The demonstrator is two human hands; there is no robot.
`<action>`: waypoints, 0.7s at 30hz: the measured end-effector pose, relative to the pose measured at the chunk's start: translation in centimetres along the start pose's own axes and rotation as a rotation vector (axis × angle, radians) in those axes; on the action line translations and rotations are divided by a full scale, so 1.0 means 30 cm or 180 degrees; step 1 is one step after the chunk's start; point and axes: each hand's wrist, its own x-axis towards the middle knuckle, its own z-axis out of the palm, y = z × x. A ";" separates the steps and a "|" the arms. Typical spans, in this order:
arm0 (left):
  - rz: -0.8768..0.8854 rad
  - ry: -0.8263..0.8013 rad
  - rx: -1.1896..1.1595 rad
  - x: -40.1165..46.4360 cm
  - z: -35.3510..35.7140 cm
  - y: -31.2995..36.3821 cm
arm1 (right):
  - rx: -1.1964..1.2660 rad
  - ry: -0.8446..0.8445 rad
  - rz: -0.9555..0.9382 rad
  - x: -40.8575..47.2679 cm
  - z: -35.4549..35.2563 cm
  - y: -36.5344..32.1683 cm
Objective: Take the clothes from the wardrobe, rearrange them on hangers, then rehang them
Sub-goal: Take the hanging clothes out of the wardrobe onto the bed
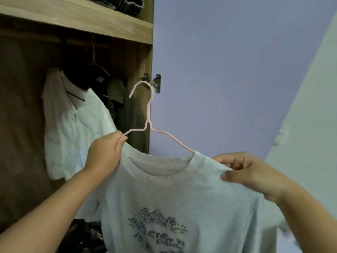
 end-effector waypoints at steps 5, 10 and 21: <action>0.0484 -0.0233 -0.0317 -0.096 0.094 0.165 | -0.0970 0.0871 0.0334 -0.227 -0.096 0.055; 0.1089 -0.0379 -0.0667 -0.110 0.160 0.331 | -0.1188 0.1698 0.0817 -0.416 -0.090 0.103; 0.1701 -0.1039 -0.1848 -0.201 0.272 0.628 | -0.1785 0.3409 0.1622 -0.766 0.095 0.192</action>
